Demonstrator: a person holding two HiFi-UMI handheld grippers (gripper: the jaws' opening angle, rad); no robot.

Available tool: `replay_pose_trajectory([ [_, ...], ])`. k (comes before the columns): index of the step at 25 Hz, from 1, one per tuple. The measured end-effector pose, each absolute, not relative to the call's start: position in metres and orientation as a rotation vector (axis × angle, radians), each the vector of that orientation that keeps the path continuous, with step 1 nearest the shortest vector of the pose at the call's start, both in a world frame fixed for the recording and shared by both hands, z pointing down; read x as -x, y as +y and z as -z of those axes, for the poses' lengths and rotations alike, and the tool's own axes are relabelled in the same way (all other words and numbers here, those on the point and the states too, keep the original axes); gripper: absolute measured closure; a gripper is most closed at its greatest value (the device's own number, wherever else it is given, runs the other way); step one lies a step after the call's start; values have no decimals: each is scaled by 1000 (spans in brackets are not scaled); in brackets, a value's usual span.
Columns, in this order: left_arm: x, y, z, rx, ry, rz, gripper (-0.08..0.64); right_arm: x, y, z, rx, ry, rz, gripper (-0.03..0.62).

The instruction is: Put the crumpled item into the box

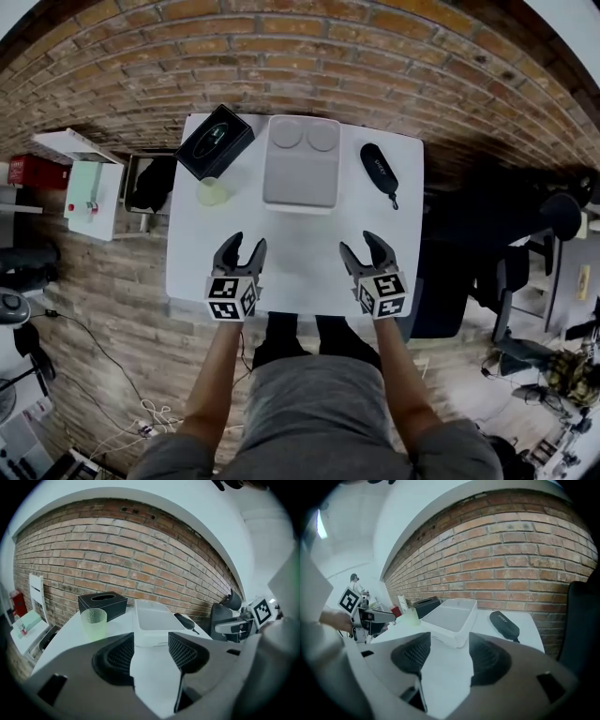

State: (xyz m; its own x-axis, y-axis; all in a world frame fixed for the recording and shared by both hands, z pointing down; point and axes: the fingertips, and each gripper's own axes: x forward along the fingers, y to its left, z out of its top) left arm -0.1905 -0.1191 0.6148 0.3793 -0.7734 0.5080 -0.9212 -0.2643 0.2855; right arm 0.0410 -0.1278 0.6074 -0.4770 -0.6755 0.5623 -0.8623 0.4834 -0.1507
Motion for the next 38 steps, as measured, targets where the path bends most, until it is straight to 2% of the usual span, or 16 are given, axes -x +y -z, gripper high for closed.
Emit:
replay_pose_trajectory([
  [13,187,-66,-568,-2269,-1388,-372,341,-55,-83,-536,-1446,-2376,-598,327],
  [27,187,-43,-530,-2339,-1380,-331,341,-27,-46,-506,-1303,-2437,-565,324],
  [38,137,1,-501,-2274,-1522,-275,341,-50,-25,-488,-1214,-2521,-532,325],
])
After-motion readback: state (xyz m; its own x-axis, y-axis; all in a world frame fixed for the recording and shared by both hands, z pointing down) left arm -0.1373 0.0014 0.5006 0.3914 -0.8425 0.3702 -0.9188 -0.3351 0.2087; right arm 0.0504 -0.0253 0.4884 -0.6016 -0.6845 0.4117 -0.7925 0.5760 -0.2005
